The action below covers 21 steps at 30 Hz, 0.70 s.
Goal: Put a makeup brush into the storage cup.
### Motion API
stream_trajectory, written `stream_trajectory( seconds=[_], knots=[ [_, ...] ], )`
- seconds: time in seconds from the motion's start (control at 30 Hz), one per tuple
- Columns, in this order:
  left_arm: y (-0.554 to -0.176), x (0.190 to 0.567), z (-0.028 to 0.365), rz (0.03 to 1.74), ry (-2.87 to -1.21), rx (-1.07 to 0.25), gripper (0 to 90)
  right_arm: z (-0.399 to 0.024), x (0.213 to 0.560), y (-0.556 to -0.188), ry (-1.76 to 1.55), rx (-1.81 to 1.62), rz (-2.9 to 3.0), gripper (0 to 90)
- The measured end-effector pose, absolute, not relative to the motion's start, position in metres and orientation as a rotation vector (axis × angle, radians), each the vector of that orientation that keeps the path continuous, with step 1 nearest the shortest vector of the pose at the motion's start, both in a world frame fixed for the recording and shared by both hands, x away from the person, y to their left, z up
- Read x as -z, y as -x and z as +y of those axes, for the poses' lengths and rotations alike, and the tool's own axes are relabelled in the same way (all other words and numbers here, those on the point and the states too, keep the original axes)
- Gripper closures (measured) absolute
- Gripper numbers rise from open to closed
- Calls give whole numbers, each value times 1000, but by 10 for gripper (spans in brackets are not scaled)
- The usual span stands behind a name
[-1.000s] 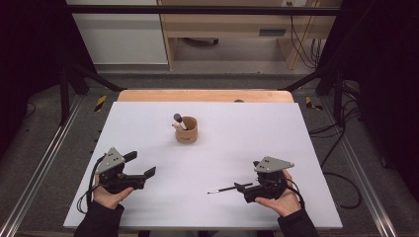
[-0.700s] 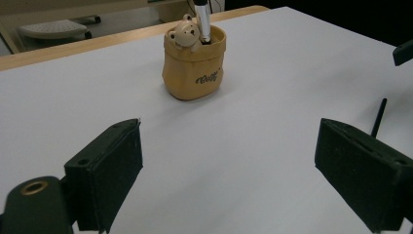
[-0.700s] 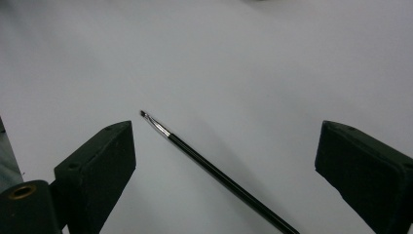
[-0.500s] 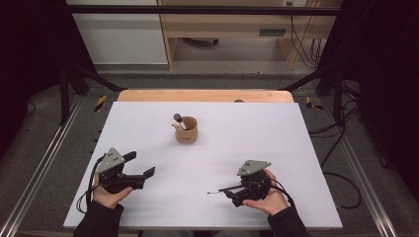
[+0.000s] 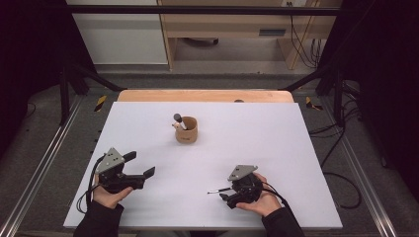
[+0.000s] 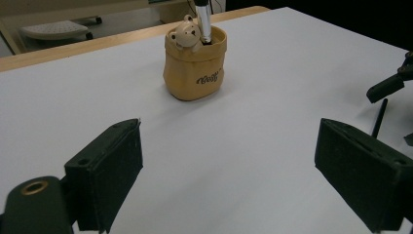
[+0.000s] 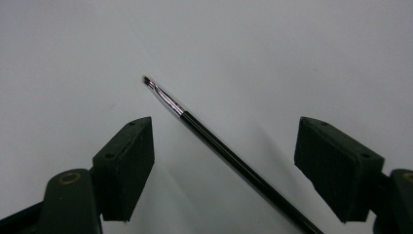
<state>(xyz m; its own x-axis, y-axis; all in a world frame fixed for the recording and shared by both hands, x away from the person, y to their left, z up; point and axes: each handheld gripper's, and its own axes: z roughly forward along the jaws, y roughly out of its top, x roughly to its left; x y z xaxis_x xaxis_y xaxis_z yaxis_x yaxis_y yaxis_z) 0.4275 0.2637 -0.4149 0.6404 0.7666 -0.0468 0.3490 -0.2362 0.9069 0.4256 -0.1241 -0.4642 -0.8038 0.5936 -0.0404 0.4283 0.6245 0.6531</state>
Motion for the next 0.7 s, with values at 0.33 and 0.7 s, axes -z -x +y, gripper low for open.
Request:
stream_trajectory(
  seconds=[0.33, 0.7],
  knots=[
    [-428, 415, 264, 892, -1837, -510, 99, -122, 470, -427, -884, -900, 2610, 400],
    [-428, 415, 265, 890, -1834, -509, 102, -121, 469, -427, -900, -902, 2638, 584]
  ],
)
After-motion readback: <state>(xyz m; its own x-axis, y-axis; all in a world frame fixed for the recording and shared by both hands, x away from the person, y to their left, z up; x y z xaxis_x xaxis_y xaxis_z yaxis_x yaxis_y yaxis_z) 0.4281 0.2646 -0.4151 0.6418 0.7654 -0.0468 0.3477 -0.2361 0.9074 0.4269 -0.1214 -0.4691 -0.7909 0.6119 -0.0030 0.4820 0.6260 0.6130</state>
